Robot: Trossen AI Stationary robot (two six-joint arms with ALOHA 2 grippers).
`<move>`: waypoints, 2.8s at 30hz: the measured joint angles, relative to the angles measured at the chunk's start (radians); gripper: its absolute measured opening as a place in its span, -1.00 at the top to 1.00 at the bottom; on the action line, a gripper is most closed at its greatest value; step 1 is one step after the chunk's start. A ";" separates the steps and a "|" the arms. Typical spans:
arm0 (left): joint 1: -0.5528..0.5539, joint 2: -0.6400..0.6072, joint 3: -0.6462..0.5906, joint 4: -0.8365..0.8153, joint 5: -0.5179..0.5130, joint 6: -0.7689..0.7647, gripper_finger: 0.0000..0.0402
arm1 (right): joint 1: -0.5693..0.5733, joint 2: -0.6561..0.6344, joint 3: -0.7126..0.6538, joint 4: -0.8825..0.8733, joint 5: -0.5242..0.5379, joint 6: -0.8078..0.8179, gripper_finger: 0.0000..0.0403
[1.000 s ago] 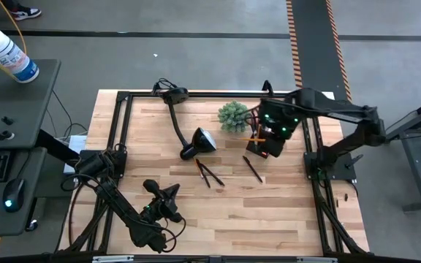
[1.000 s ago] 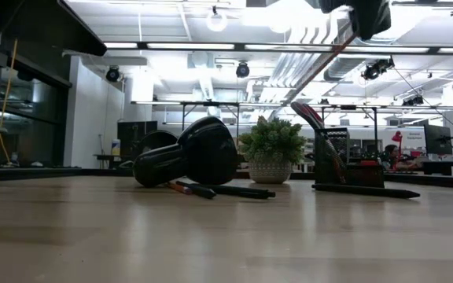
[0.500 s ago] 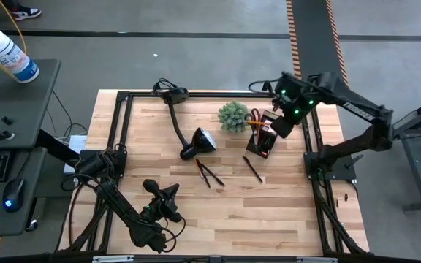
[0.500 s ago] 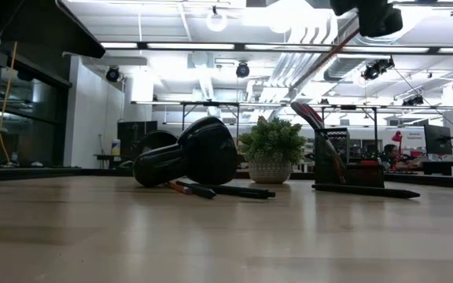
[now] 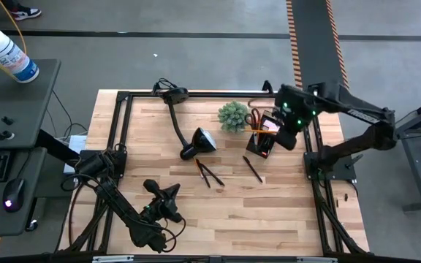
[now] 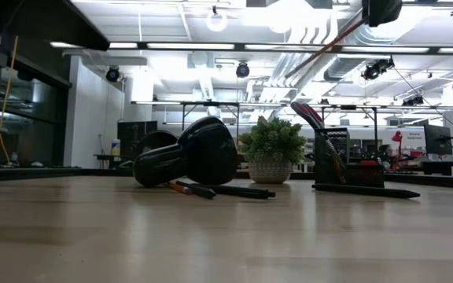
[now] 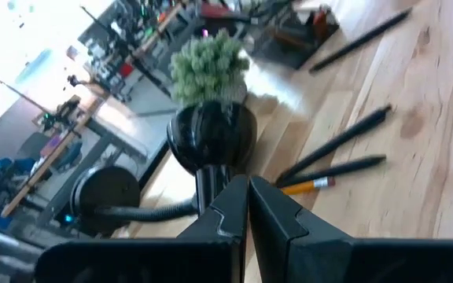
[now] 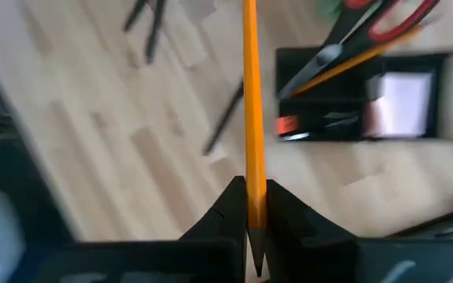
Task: Pick and place office supplies into organizer
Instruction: Put the right orange pencil into the desk organizer
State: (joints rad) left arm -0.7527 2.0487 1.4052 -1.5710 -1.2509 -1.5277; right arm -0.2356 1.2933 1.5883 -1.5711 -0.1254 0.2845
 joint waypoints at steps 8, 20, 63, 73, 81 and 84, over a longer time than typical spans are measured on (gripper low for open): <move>0.029 0.000 0.024 0.000 -0.267 -0.082 0.97 | 0.270 -0.007 0.000 0.188 0.351 -0.045 0.95; 0.212 -0.052 0.107 0.000 -0.320 -0.149 0.97 | 0.682 -0.022 0.000 0.420 0.894 -0.145 0.95; 0.238 -0.084 0.351 1.040 -0.167 0.901 1.00 | 1.022 -0.450 -0.924 1.546 1.393 -0.520 0.95; 0.375 -0.085 0.248 1.933 0.545 1.699 1.00 | 1.025 -0.510 -0.924 1.504 1.379 -0.559 0.95; 0.489 -0.083 0.146 2.019 0.594 1.675 1.00 | 1.088 -0.515 -0.924 1.495 1.403 -0.559 0.95; 0.506 -0.086 0.086 2.127 0.596 1.731 1.00 | 1.087 -0.515 -0.924 1.551 1.415 -0.625 0.95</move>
State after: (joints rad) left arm -0.2468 1.9630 1.4910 0.5561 -0.6546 0.2037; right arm 0.8513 0.7780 0.6643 -0.0204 1.2901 -0.3409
